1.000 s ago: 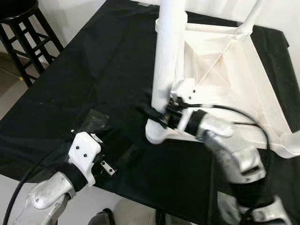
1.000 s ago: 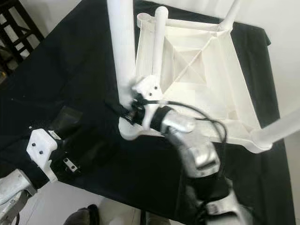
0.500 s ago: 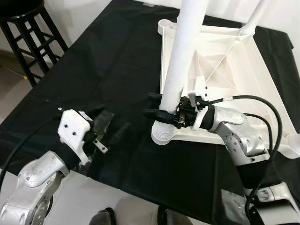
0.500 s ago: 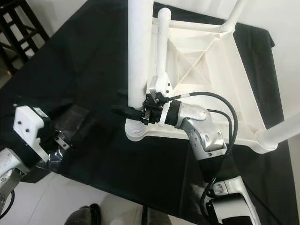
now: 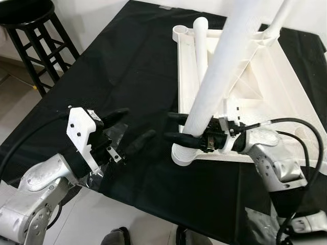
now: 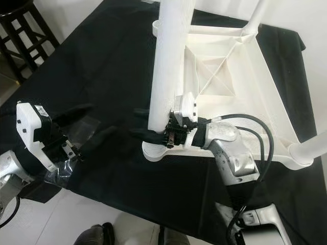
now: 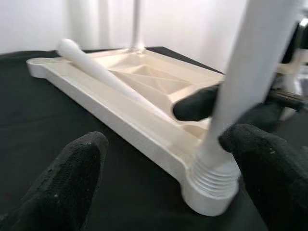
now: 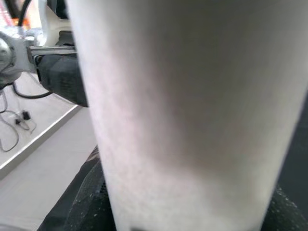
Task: Building children table
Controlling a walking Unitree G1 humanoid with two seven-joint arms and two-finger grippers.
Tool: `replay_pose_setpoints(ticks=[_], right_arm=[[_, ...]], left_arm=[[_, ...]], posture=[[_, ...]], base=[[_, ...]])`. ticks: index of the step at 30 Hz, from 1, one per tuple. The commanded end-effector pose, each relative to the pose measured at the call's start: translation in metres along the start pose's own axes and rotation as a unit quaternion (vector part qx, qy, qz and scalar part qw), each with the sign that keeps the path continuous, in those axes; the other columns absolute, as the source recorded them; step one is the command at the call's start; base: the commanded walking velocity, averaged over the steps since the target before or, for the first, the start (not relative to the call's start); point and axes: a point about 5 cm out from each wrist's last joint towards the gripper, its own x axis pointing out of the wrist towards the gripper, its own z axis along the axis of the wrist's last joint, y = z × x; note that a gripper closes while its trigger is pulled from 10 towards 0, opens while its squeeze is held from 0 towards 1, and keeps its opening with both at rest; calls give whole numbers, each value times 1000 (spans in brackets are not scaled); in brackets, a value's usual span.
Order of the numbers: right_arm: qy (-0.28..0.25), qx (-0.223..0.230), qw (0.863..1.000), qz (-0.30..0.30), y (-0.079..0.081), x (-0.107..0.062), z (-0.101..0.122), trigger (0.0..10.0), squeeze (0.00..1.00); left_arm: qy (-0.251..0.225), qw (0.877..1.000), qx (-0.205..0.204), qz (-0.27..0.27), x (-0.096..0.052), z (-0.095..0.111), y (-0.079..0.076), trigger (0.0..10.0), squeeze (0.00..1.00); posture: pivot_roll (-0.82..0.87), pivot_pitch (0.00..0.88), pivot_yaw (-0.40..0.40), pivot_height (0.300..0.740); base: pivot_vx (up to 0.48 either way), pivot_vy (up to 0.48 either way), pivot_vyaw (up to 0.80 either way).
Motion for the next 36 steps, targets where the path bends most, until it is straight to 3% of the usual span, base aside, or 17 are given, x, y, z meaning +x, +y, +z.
replay_pose_setpoints(ticks=[1, 6, 8, 9, 10, 11, 12, 14, 19, 23, 24, 29, 30, 33, 36], right_arm=[[58, 43, 997, 0, 5, -6, -29, 10000, 0], [125, 32, 988, -80, 5, 4, -49, 10000, 0], [169, 27, 967, -189, 3, 10, -60, 10000, 0], [169, 27, 967, -189, 3, 10, -60, 10000, 0], [181, 37, 936, -298, 0, 6, -64, 10000, 0], [193, 44, 908, -369, 9, 1, -67, 10000, 0], [193, 44, 908, -369, 9, 1, -67, 10000, 0], [193, 58, 877, -436, 22, -8, -67, 10000, 0], [168, 68, 867, -464, 22, -12, -65, 10000, 0], [150, 75, 871, -462, 21, -11, -66, 10000, 0], [106, 84, 885, -445, 20, -7, -63, 10000, 0], [54, 94, 900, -423, 20, -5, -57, 10000, 0], [27, 101, 912, -397, 22, -4, -54, 10000, 0], [21, 103, 923, -370, 25, -5, -51, 10000, 0], [32, 89, 963, -253, 24, -16, -43, 10000, 0]], left_arm=[[4, 1000, -1, -24, -2, 3, -6, 10000, 0], [-1, 1000, -2, -30, -1, 9, -5, 10000, 0], [-1, 999, -3, -37, -1, 11, -6, 10000, 0], [-1, 999, -3, -37, -1, 11, -6, 10000, 0], [-1, 999, -4, -41, -1, 12, -6, 10000, 0], [0, 999, -6, -47, -1, 13, -7, 10000, 0], [0, 999, -6, -47, -1, 13, -7, 10000, 0], [1, 998, -9, -56, -2, 15, -7, 10000, 0], [5, 996, -19, -82, 0, 14, -12, 10000, 0], [6, 995, -22, -97, 4, 15, -12, 10000, 0], [6, 994, -21, -108, 8, 17, -10, 10000, 0], [5, 993, -19, -115, 12, 20, -7, 10000, 0], [3, 993, -18, -121, 14, 22, -6, 10000, 0], [1, 992, -17, -128, 16, 24, -5, 10000, 0], [2, 989, -13, -147, 22, 25, -6, 10000, 0]], posture=[[-2, 260, -6, 740], [-1, 260, -10, 740], [1, 260, -13, 740], [1, 260, -13, 740], [2, 260, -18, 740], [5, 262, -21, 740], [5, 262, -21, 740], [-7, 259, -11, 740], [-10, 254, -6, 740], [-12, 238, -3, 740], [-10, 230, -2, 740], [-11, 227, 4, 740], [-13, 228, 10, 740], [-15, 227, 16, 740], [-19, 228, 22, 740]], base=[[0, 0, 0], [0, 0, 0], [0, 0, 0], [0, 0, 0], [0, 0, 0], [0, 0, 0], [0, 0, 0], [0, 0, 0], [0, 0, 0], [0, 0, 0], [0, 0, 0], [0, 0, 0], [0, 0, 0], [0, 0, 0], [0, 0, 0]])
